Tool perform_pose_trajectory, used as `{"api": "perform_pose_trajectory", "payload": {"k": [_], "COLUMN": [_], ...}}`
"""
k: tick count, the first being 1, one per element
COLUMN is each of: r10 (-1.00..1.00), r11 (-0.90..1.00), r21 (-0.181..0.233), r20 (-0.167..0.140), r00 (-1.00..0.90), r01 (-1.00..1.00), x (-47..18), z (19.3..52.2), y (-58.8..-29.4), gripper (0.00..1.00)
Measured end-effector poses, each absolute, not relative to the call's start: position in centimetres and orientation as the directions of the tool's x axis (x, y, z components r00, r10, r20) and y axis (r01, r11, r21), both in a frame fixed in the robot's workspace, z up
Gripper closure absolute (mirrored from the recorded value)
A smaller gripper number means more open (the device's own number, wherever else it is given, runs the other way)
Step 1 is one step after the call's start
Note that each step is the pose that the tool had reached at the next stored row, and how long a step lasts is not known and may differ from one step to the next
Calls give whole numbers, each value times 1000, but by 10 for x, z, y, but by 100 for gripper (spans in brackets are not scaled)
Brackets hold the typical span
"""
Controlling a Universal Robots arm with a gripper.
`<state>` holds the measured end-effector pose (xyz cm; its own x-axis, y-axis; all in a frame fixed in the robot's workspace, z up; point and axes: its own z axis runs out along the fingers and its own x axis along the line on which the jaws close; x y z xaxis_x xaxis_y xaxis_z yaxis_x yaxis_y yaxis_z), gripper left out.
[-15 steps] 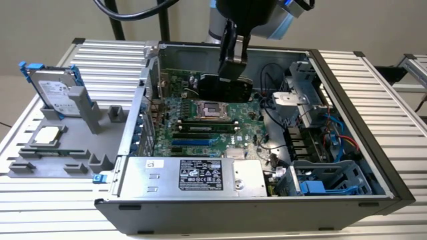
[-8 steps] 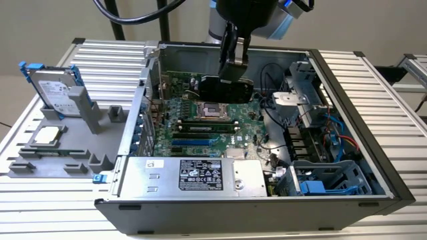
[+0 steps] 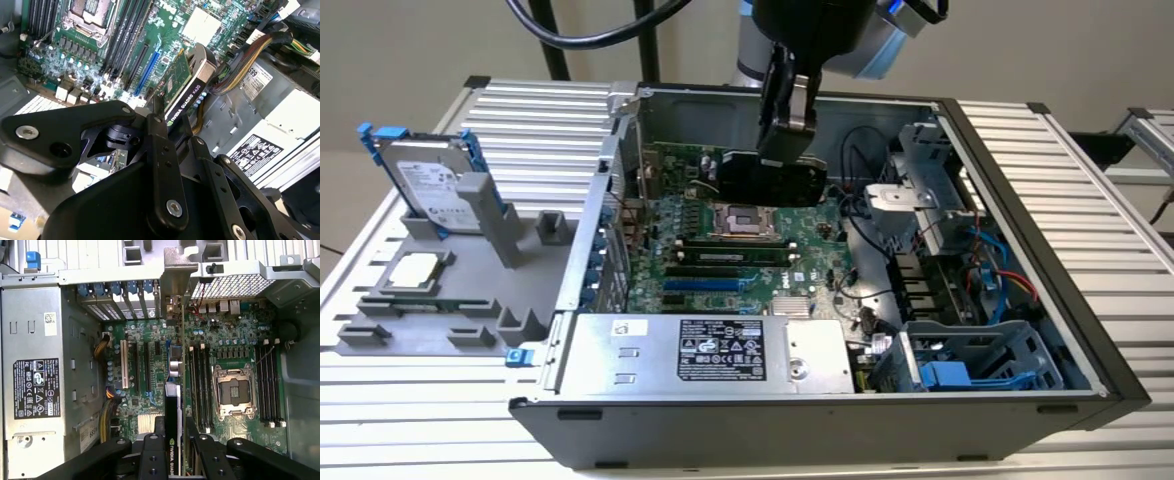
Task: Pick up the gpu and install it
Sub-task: 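Insert the gpu into the slot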
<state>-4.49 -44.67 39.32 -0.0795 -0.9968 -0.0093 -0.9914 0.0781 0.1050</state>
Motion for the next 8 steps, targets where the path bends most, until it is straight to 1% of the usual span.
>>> {"api": "perform_pose_trajectory", "payload": {"k": [8], "r10": [-998], "r11": [64], "r21": [105], "r20": [-9], "r00": [-65], "r01": [-992], "x": [-45], "z": [381], "y": [-447], "gripper": [100]}}
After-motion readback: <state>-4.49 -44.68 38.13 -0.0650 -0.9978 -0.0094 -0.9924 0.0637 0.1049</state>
